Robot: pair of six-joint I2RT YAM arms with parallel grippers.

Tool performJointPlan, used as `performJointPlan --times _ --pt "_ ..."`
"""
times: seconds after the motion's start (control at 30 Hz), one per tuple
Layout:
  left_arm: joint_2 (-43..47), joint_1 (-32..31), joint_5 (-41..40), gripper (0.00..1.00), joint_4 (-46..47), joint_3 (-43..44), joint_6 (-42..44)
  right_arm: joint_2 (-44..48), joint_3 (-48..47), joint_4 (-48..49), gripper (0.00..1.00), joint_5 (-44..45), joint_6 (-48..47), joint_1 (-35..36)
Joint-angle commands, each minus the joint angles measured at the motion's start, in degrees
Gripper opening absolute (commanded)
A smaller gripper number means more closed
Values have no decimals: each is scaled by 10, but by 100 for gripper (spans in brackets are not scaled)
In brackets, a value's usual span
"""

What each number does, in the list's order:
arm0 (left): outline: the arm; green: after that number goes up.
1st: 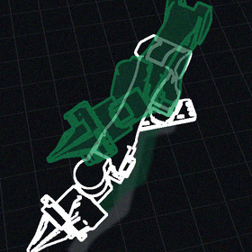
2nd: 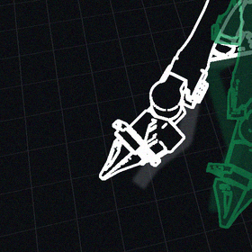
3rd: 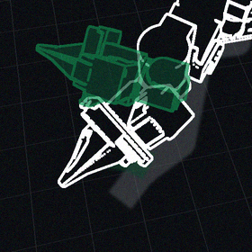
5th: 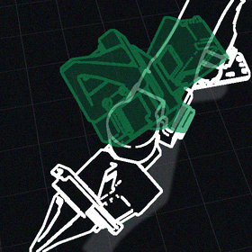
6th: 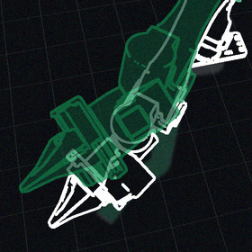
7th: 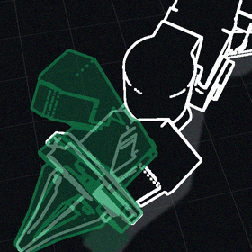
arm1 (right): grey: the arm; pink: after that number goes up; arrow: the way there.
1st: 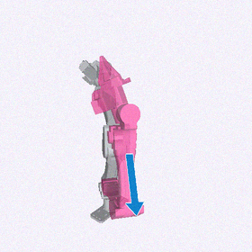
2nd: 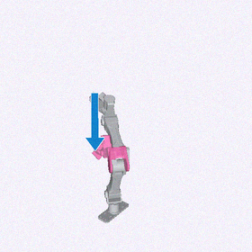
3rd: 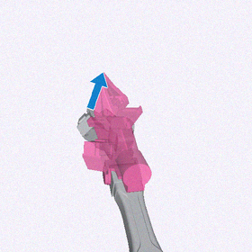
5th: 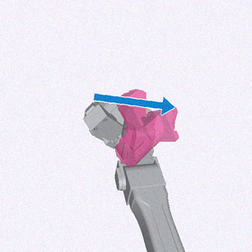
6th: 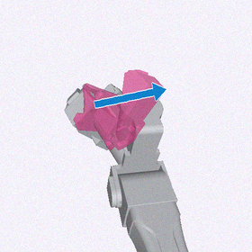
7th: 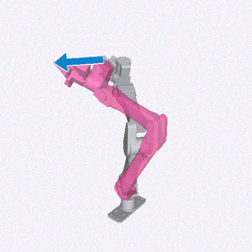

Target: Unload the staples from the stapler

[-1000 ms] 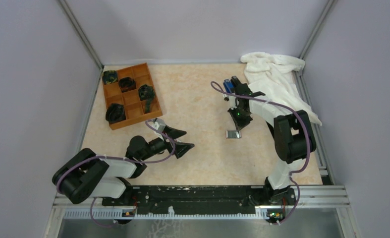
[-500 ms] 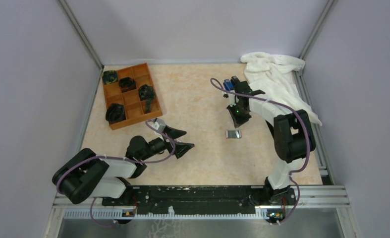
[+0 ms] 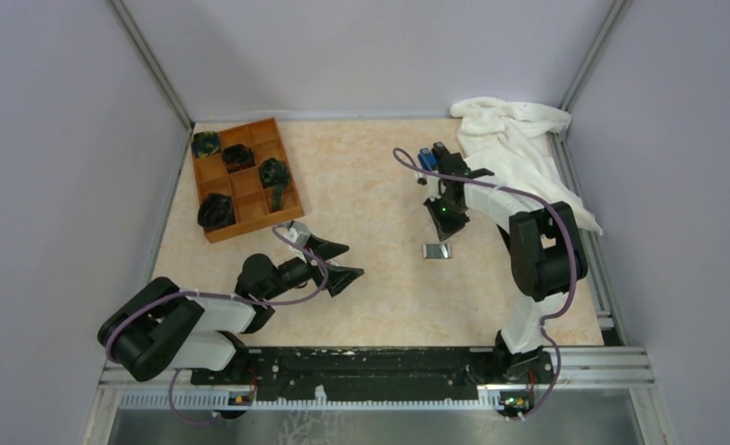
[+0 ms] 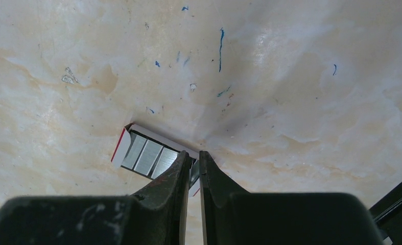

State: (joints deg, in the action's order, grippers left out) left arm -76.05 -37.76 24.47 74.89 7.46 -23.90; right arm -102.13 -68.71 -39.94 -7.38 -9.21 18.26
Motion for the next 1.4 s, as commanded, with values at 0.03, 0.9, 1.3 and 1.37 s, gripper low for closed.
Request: performJointPlan --times 0.03,0.9,1.3,1.37 --pt "6 1 2 99 12 -1 6 -1 -10 1 13 -4 -6 6" --pt "10 1 1 99 12 -5 6 26 14 -11 13 -5 -28 6" --pt "10 1 1 99 11 -4 7 52 28 -20 13 -13 -42 5" --pt "11 1 1 99 10 -4 7 58 31 -23 13 -16 -45 5"
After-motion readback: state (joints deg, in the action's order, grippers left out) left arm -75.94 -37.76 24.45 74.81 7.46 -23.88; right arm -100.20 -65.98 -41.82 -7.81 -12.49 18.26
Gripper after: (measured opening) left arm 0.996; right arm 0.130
